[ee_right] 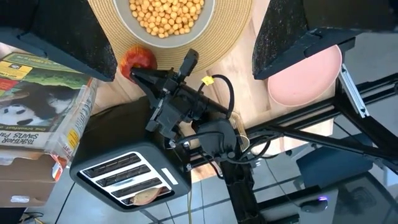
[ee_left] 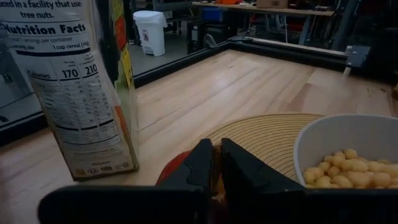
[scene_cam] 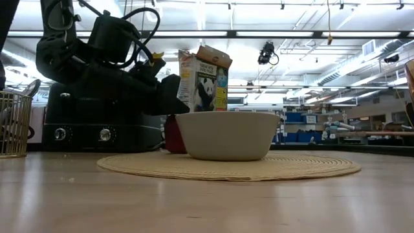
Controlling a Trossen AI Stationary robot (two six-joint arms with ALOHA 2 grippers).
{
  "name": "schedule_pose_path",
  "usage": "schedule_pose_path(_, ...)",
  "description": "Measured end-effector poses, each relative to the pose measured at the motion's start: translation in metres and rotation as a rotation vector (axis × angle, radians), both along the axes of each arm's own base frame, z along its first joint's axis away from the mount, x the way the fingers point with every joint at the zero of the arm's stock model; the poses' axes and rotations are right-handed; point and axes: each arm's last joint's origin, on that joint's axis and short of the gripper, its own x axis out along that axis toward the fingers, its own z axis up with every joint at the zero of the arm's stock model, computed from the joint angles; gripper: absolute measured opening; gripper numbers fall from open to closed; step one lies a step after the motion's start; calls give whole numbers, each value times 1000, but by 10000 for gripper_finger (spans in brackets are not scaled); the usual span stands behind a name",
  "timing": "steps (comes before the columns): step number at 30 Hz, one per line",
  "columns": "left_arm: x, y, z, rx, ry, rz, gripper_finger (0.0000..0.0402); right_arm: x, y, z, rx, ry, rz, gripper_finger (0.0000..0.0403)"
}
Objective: Arrange a breakfast setting
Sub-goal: Put the apple on the placemat to the top left of the gray bowl, then put the glass of milk on the placemat to the top right of the bowl
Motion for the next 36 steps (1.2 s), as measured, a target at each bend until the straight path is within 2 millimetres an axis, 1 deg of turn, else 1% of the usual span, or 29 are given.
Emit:
schedule_pose_path(10, 0, -1, 2, 0, -9, -1, 121, 2, 1, 3, 14, -31, 8, 375)
schedule_pose_path(17, -1, -1, 14, 1, -48, -2, 173, 2, 2, 3, 24, -36, 27, 375)
schedule_pose_path(21, -2, -2, 27, -7, -103, -40, 189, 2, 2, 3, 24, -33, 27, 375)
schedule_pose_path(23, -4, -4, 37, -10, -139, -66, 192, 0, 1, 3, 21, -16, 26, 375)
schedule_pose_path(27, -9, -13, 61, -14, -231, -101, 192, -13, -4, 0, 44, 84, -14, 375)
schedule_pose_path(31, -22, -23, 95, -1, -348, -145, 192, -32, -11, -14, 125, 286, -140, 375)
schedule_pose_path(33, -32, -26, 113, 21, -400, -162, 192, -43, -14, -22, 175, 408, -200, 375)
schedule_pose_path(36, -48, -27, 136, 27, -442, -176, 192, -58, -14, -30, 262, 555, -312, 375)
